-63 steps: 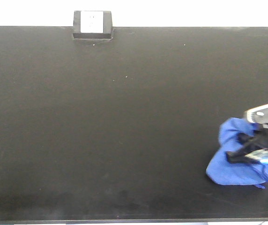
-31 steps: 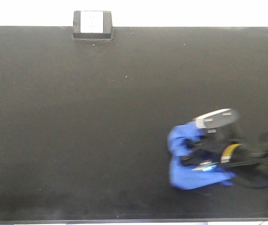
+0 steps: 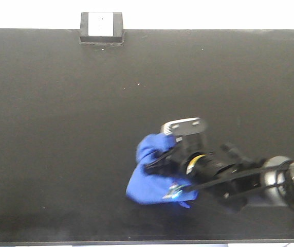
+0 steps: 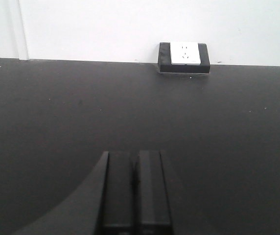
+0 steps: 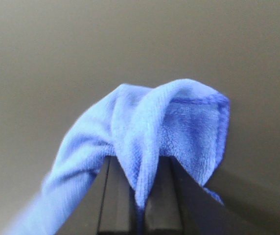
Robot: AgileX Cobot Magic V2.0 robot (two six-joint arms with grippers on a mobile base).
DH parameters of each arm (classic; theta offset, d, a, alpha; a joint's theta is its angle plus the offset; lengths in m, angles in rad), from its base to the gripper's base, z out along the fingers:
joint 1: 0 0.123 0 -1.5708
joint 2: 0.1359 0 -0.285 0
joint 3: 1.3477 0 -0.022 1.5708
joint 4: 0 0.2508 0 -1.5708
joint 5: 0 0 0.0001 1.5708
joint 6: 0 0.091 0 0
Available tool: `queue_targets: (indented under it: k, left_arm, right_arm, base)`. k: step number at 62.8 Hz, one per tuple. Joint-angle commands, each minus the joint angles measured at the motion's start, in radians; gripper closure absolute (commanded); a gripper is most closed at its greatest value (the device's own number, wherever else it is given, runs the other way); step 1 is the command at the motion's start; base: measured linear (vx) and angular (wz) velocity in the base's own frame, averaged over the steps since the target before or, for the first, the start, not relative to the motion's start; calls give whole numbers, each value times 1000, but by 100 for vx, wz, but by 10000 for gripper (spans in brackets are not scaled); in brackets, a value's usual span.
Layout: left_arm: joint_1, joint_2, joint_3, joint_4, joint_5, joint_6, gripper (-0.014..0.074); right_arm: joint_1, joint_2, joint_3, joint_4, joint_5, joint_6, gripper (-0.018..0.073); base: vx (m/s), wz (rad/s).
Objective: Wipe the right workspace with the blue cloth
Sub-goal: 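Wipe the cloth back and forth across the counter with the right gripper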
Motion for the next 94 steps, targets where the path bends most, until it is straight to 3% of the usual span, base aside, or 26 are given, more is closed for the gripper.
queue_targets:
  k: [1,14,21,28,32,38,48,55,64,69,83,94]
  left_arm:
    - [5,-15,30,1,-82,-8,602]
    - [5,-15,30,1,-82,-8,602]
    - [5,-15,30,1,-82,-8,602]
    - [5,-15,30,1,-82,-8,602]
    - [5,-15,30,1,-82,-8,602]
    - [5,-15,30,1,-82,-8,602]
    - [5,-15,30,1,-82,-8,602]
    - [5,-15,30,1,-82,-8,602]
    - [5,-15,30,1,-82,-8,602]
    - [5,-15,30,1,-82,-8,602]
    - [5,-15,30,1,-82,-8,602]
    - [5,-15,30,1,-82,-8,602]
  right_arm:
    - [-96,-46,33,124,-23,-148,494]
    - [-395,-108,143,312,-47,-447,494]
    - [-548,-142,161,314,-45,-560,494]
    - [-626,-150,161,268,-47,-562,494]
    - [-623,-150,161,221,-41,-526,494]
    - [-578,-150,156,103,-42,-392,494]
    - [-405,-148,111,-100,-67,-52,494]
    - [-260,-126,45,-177,-86,72,494]
    - [-112,-88,-37,-170,-86,75,494]
    - [-84,-92,-45,-166,-85,68,494]
    - [-101,-128,-39,-174,57,26,465]
    - [-118,-163,-39,-172,142,-135,337]
  base:
    - [0,0]
    - [0,0]
    - [0,0]
    - [0,0]
    - [0,0]
    - [0,0]
    - [0,0]
    - [0,0]
    - [0,0]
    - [0,0]
    - [0,0]
    - [0,0]
